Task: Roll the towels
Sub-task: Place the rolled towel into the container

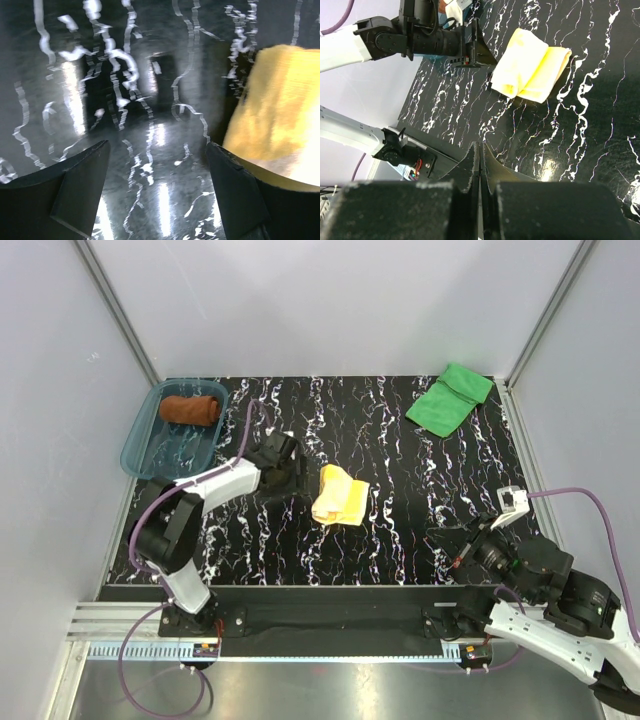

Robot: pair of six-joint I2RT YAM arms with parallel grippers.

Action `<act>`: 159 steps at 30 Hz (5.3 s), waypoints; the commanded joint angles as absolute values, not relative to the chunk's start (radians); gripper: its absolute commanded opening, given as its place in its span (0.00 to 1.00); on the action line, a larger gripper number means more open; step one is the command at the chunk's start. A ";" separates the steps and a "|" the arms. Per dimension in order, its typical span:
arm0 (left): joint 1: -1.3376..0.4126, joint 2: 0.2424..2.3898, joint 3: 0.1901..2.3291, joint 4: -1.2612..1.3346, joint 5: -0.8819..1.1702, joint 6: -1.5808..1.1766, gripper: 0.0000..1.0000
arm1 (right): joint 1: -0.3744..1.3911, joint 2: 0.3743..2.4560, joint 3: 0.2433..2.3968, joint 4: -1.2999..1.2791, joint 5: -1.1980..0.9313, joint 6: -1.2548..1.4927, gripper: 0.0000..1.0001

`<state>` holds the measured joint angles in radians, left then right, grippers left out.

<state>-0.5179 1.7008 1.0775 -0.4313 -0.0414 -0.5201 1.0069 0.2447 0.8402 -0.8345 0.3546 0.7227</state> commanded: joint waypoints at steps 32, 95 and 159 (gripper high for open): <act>-0.887 2.039 1.534 -0.534 -0.195 -0.563 0.82 | 1.003 0.169 0.839 -0.844 0.388 0.742 0.00; 0.360 1.850 1.000 0.671 0.201 -1.220 0.00 | 1.002 0.357 0.844 -0.781 0.347 0.746 0.00; 0.339 2.105 1.772 -0.400 0.122 -0.925 0.71 | 0.692 0.999 1.129 -0.718 0.187 0.657 0.00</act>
<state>0.3290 2.0777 1.7145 -0.3248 0.2016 -0.9745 0.6937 1.0306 1.1419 -0.7486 0.2153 0.6594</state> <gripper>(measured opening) 0.711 0.011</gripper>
